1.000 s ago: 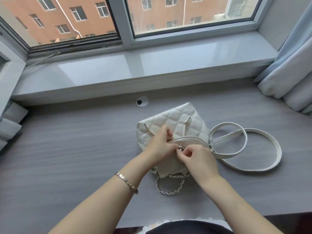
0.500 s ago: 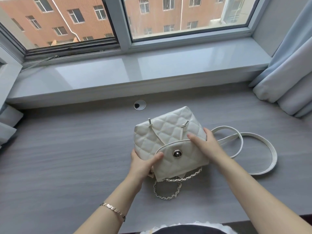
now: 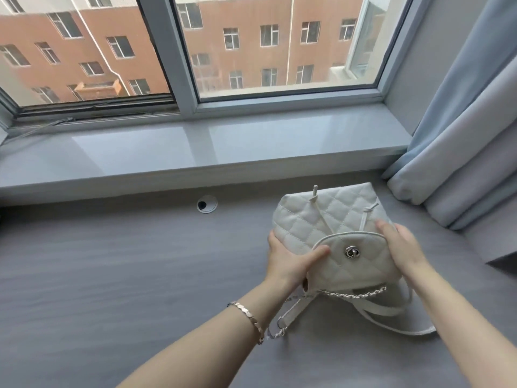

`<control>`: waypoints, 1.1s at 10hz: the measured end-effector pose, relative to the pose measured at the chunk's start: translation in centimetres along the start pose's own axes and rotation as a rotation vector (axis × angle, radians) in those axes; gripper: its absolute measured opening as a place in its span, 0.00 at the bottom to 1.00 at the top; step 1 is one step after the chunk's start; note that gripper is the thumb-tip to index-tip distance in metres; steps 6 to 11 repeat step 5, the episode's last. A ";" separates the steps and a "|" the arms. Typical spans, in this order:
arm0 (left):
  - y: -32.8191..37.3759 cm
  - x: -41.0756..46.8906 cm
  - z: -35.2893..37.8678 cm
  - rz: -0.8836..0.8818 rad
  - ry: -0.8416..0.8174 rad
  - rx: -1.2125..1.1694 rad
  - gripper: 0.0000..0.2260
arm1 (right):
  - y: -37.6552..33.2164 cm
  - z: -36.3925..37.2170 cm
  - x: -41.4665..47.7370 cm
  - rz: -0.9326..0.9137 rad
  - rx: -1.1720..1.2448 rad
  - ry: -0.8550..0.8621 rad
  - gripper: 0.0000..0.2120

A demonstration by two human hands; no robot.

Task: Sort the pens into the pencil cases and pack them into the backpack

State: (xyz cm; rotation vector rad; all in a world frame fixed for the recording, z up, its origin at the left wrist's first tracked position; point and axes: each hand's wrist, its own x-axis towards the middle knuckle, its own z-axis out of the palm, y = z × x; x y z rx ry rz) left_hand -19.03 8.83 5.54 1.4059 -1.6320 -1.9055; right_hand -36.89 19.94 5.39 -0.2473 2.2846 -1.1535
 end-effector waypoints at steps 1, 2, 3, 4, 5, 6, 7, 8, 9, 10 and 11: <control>0.0 1.2 1.3 -0.062 -0.021 0.107 0.52 | 0.6 -0.5 1.5 0.028 -0.060 -0.021 0.26; -0.3 1.8 0.8 -0.108 -0.055 0.225 0.45 | -0.4 -0.4 2.2 0.052 -0.215 -0.047 0.30; 0.7 1.8 -0.9 -0.100 -0.195 0.375 0.36 | -3.1 0.2 1.3 0.053 -0.502 0.024 0.35; 2.6 2.5 -3.8 -0.082 -0.302 0.730 0.14 | -6.4 1.5 0.1 -0.162 -0.693 0.145 0.22; 5.8 2.3 -6.7 -0.036 -0.234 0.923 0.13 | -9.4 2.9 -1.0 -0.318 -0.642 0.052 0.15; 5.8 2.3 -6.7 -0.036 -0.234 0.923 0.13 | -9.4 2.9 -1.0 -0.318 -0.642 0.052 0.15; 5.8 2.3 -6.7 -0.036 -0.234 0.923 0.13 | -9.4 2.9 -1.0 -0.318 -0.642 0.052 0.15; 5.8 2.3 -6.7 -0.036 -0.234 0.923 0.13 | -9.4 2.9 -1.0 -0.318 -0.642 0.052 0.15; 5.8 2.3 -6.7 -0.036 -0.234 0.923 0.13 | -9.4 2.9 -1.0 -0.318 -0.642 0.052 0.15; 5.8 2.3 -6.7 -0.036 -0.234 0.923 0.13 | -9.4 2.9 -1.0 -0.318 -0.642 0.052 0.15; 5.8 2.3 -6.7 -0.036 -0.234 0.923 0.13 | -9.4 2.9 -1.0 -0.318 -0.642 0.052 0.15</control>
